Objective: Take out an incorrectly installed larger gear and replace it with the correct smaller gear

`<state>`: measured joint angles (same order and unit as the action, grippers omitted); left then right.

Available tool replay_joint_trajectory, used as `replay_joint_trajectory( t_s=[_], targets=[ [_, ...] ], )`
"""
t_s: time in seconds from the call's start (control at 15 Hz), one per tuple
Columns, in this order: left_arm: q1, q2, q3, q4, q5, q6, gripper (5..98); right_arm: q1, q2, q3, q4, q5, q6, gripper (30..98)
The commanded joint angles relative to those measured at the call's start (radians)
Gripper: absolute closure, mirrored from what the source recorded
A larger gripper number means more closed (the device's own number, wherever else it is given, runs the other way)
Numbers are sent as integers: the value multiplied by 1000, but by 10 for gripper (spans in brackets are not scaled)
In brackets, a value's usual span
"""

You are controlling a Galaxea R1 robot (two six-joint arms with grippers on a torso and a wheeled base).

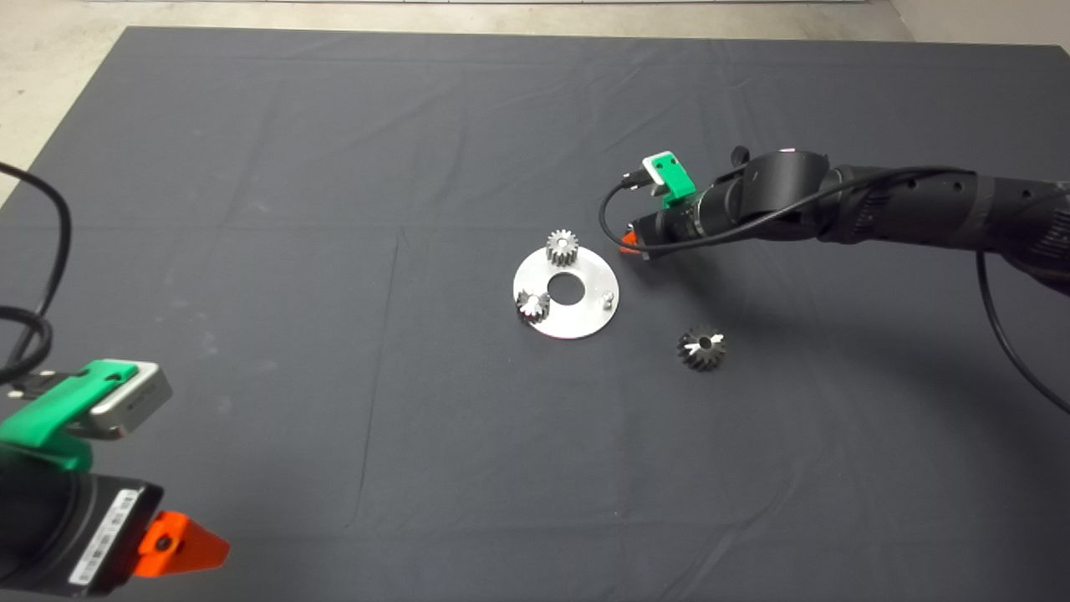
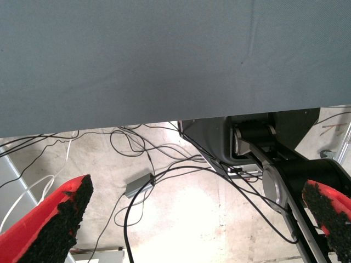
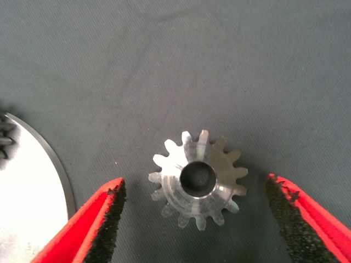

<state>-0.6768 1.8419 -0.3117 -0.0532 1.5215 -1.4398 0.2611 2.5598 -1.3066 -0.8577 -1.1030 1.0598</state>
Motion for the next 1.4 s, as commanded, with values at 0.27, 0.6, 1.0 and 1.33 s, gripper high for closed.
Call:
replay_joint_trajectory(
  t_s=[0.27,0.6,1.0,1.33],
  targets=[
    [-9,-5,17,-17,5,2,54,17,-8,-7,-26,11,-2,665],
    [-9,-5,17,-17,6,1,54,11,-8,-37,-26,63,3,726],
    [-9,-5,17,-17,6,1,54,9,-5,-49,-26,64,5,771],
    [-9,-5,17,-17,6,1,54,3,-3,-58,-26,84,8,841]
  ],
)
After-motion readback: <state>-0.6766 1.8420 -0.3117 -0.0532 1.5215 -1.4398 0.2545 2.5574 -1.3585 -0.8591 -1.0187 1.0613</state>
